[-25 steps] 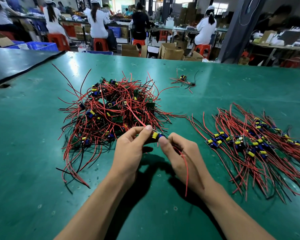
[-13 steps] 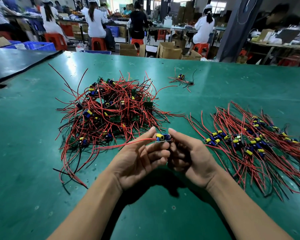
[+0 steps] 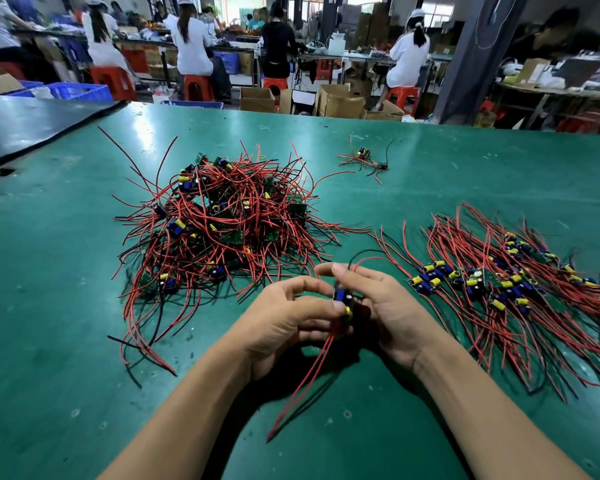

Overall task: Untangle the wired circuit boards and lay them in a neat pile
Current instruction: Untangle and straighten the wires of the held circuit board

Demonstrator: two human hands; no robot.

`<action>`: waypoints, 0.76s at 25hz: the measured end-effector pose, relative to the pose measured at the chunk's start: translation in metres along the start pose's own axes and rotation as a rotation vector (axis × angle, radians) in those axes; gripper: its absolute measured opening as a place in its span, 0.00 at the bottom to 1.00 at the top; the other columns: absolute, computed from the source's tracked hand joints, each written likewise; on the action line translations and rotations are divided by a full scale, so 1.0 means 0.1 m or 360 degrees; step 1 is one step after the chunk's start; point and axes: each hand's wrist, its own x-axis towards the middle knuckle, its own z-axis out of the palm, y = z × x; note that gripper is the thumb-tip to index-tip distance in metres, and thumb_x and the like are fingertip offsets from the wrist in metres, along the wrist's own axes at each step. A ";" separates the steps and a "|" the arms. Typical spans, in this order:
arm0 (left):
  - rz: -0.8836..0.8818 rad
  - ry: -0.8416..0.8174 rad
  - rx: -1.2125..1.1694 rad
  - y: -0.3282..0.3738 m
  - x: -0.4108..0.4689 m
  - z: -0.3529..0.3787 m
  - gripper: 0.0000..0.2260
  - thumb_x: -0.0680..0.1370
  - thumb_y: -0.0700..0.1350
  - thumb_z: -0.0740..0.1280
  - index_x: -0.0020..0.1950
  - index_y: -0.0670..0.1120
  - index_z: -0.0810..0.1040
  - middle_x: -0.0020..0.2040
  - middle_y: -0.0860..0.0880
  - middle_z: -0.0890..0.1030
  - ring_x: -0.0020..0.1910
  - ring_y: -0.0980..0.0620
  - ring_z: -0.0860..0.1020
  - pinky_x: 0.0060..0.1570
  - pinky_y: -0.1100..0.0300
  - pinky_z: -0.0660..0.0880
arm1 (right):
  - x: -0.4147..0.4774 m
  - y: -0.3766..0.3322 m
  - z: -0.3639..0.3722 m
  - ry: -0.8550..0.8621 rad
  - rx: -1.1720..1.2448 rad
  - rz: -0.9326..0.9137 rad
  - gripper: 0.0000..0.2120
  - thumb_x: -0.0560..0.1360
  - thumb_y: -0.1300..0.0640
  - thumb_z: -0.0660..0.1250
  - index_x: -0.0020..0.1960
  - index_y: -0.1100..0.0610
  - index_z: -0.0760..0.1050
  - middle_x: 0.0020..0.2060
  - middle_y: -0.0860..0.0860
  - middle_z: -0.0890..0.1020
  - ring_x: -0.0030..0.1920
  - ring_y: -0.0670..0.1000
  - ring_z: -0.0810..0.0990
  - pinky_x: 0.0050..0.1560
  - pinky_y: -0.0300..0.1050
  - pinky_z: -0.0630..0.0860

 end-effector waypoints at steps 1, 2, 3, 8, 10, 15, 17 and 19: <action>0.0005 -0.0021 0.0052 -0.01 0.00 0.01 0.13 0.67 0.34 0.73 0.50 0.41 0.77 0.39 0.41 0.84 0.33 0.46 0.83 0.37 0.59 0.80 | 0.00 0.00 0.00 0.0019 -0.0003 0.0004 0.11 0.74 0.50 0.71 0.50 0.55 0.85 0.46 0.58 0.84 0.38 0.55 0.82 0.41 0.52 0.82; 0.0010 -0.0025 0.0090 -0.01 0.00 0.02 0.12 0.69 0.33 0.73 0.50 0.41 0.78 0.39 0.41 0.84 0.33 0.47 0.83 0.36 0.59 0.80 | 0.01 0.00 0.00 0.0052 -0.0045 0.0003 0.11 0.76 0.50 0.69 0.50 0.56 0.85 0.47 0.60 0.84 0.38 0.56 0.81 0.41 0.51 0.81; 0.0015 -0.0021 0.0120 -0.02 0.01 0.02 0.11 0.70 0.32 0.72 0.50 0.40 0.80 0.40 0.41 0.84 0.33 0.48 0.82 0.37 0.59 0.80 | 0.01 0.00 0.00 0.0088 -0.0110 -0.0002 0.12 0.79 0.49 0.67 0.51 0.56 0.85 0.47 0.60 0.84 0.37 0.55 0.81 0.40 0.49 0.80; 0.0023 -0.0005 0.0112 -0.01 0.02 0.05 0.11 0.66 0.36 0.69 0.48 0.41 0.83 0.42 0.39 0.80 0.36 0.46 0.77 0.35 0.56 0.78 | 0.02 0.01 0.04 0.0080 -0.0170 -0.0010 0.16 0.82 0.50 0.62 0.53 0.57 0.85 0.45 0.55 0.86 0.34 0.49 0.81 0.33 0.40 0.78; 0.0081 0.0046 0.0152 -0.02 0.02 0.07 0.03 0.72 0.38 0.71 0.45 0.42 0.82 0.40 0.40 0.80 0.33 0.46 0.78 0.31 0.58 0.77 | 0.02 0.02 0.07 0.0047 -0.0137 0.0002 0.17 0.82 0.50 0.61 0.54 0.59 0.84 0.45 0.56 0.86 0.36 0.50 0.83 0.32 0.39 0.77; 0.0241 0.0231 0.0164 -0.08 0.03 0.17 0.07 0.78 0.35 0.65 0.41 0.39 0.79 0.37 0.44 0.83 0.27 0.46 0.80 0.26 0.59 0.78 | 0.01 0.02 0.05 0.0063 -0.0123 0.0011 0.18 0.82 0.49 0.60 0.54 0.60 0.83 0.26 0.52 0.75 0.22 0.49 0.70 0.24 0.37 0.69; 0.0329 0.0301 0.0196 -0.09 0.04 0.19 0.11 0.77 0.33 0.65 0.36 0.40 0.80 0.39 0.49 0.84 0.27 0.48 0.79 0.25 0.59 0.77 | 0.02 0.04 0.04 0.0081 -0.0163 -0.0022 0.18 0.82 0.49 0.60 0.52 0.61 0.83 0.25 0.52 0.73 0.23 0.49 0.69 0.24 0.38 0.69; 0.0377 0.0321 0.0272 -0.10 0.04 0.19 0.12 0.77 0.33 0.65 0.36 0.42 0.82 0.37 0.49 0.84 0.26 0.51 0.78 0.24 0.62 0.75 | 0.03 0.06 0.06 0.0083 -0.0303 -0.0092 0.18 0.82 0.49 0.62 0.49 0.62 0.83 0.26 0.53 0.76 0.24 0.49 0.74 0.24 0.38 0.70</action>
